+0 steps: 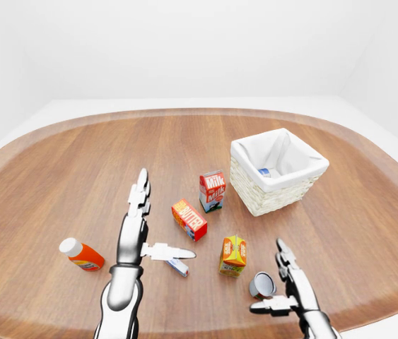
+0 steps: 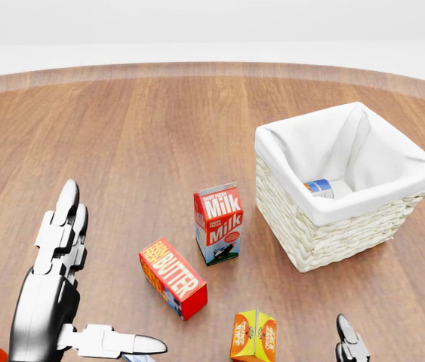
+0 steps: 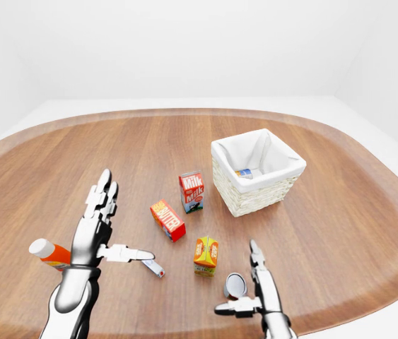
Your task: Pick up the alphabet soup and the tomato sauce, and put them in the basket.
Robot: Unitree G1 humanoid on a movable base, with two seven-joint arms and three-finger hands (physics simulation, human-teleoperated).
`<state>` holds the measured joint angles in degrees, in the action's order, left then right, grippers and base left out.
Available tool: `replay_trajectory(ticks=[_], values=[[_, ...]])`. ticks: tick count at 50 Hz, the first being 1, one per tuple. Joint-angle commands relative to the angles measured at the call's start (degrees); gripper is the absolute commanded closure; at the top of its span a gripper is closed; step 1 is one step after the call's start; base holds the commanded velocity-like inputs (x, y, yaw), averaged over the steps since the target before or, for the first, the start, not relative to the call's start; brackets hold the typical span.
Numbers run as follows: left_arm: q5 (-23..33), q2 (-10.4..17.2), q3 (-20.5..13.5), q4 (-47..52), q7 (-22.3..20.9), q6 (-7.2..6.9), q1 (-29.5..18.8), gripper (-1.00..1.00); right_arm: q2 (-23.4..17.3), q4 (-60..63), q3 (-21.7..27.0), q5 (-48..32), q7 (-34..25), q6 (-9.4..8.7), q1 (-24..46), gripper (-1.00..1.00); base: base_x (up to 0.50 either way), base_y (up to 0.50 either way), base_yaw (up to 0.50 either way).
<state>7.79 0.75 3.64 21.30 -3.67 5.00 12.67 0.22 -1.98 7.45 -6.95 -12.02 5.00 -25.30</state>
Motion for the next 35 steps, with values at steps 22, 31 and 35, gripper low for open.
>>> replay_trajectory(ticks=[22,31,35], values=[[-0.06,-0.01,-0.02,-0.09,0.13,0.0,-0.09,-1.0,0.03,-4.07,1.97,-0.51,-0.64,0.0,1.25,-1.0,0.0,0.0,0.0],[-0.29,0.0,-0.27,-0.49,0.16,0.0,-0.46,-1.0,0.09,-3.86,2.49,-0.81,-0.77,0.0,1.47,-1.0,0.0,0.0,0.0],[-0.25,-0.02,-0.24,-0.36,0.13,0.0,-0.43,-1.0,0.19,-4.05,2.59,-1.03,-0.77,0.0,1.59,-1.0,0.0,0.0,0.0]])
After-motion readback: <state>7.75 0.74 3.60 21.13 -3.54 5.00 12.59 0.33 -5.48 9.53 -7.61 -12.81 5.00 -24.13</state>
